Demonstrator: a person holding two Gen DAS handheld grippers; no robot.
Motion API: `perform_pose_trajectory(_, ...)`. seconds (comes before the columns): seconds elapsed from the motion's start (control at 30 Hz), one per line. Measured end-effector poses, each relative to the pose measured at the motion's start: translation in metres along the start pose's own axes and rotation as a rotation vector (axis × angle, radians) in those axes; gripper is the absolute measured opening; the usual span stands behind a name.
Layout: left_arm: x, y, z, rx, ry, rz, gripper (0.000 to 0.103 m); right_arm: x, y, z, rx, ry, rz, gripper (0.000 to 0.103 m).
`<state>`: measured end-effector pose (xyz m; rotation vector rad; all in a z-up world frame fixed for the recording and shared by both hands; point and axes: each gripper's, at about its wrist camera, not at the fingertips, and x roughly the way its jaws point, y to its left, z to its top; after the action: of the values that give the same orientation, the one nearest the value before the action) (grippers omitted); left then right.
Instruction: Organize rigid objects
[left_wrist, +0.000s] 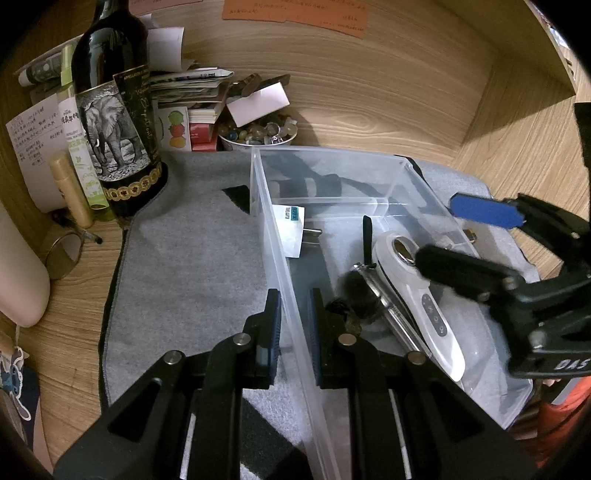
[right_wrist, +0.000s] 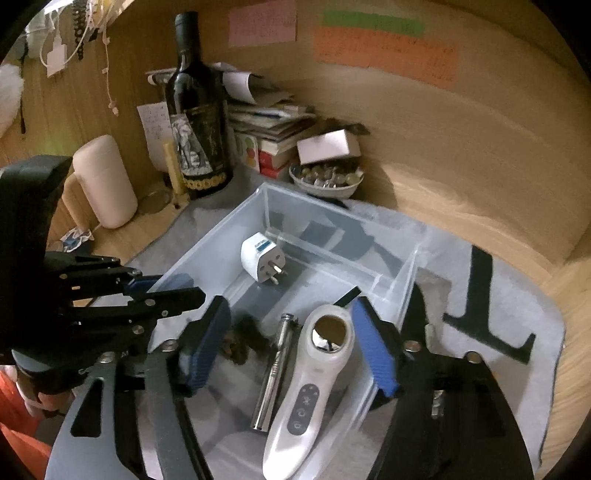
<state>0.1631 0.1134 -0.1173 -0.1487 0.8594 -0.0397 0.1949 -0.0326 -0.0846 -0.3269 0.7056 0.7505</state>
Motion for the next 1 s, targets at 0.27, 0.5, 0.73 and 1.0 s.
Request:
perform_pose_trajectory(0.27, 0.000, 0.000, 0.000, 0.001, 0.001, 0.002, 0.014, -0.031, -0.020, 0.001, 0.050, -0.074, -0.065, 0.071)
perform_pose_trajectory(0.5, 0.000, -0.001, 0.000, 0.003, 0.002, 0.004, 0.014, -0.057, -0.065, -0.013, 0.147, -0.101, -0.175, 0.071)
perform_pose_trajectory(0.73, 0.000, 0.000, 0.000, 0.003, 0.002, 0.004, 0.014, -0.051, -0.110, -0.044, 0.269, -0.021, -0.237, 0.071)
perform_pose_trajectory(1.0, 0.000, -0.001, 0.000, 0.003, 0.004, 0.009, 0.014, -0.010, -0.118, -0.077, 0.303, 0.098, -0.221, 0.070)
